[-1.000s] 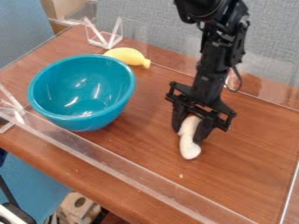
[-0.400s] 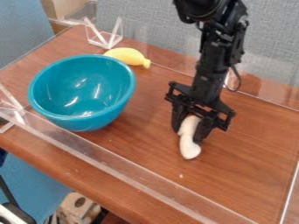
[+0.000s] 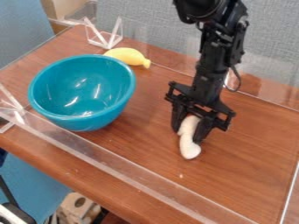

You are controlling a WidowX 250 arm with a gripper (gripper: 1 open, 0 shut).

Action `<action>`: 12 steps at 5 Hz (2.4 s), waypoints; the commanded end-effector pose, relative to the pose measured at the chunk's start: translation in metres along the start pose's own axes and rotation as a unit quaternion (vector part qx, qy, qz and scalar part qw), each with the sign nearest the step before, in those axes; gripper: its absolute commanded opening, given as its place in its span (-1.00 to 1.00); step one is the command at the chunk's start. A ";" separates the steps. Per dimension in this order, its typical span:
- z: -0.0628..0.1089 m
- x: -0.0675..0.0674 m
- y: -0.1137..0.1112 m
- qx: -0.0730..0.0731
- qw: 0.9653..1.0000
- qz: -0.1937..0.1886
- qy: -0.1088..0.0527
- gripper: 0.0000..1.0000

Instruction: Put the mushroom in the blue bowl

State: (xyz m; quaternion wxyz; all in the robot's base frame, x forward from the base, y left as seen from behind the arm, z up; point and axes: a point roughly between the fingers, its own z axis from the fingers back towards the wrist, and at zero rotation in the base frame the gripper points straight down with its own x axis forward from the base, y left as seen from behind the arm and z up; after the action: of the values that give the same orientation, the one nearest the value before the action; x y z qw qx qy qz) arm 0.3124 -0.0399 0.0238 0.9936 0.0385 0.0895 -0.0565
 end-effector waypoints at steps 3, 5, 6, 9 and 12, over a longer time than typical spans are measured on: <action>0.020 -0.008 0.022 -0.007 1.000 0.017 -0.006 -1.00; 0.062 -0.017 0.038 -0.010 0.999 0.024 -0.030 -1.00; 0.089 -0.024 0.055 -0.015 0.998 0.033 -0.044 -1.00; 0.110 -0.039 0.092 -0.022 0.996 0.061 -0.058 -1.00; 0.116 -0.046 0.110 -0.031 0.994 0.083 -0.068 -1.00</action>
State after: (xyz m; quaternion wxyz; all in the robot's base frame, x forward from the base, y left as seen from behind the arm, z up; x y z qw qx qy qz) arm 0.2975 0.0591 0.1286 0.9979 0.0048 0.0613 0.0222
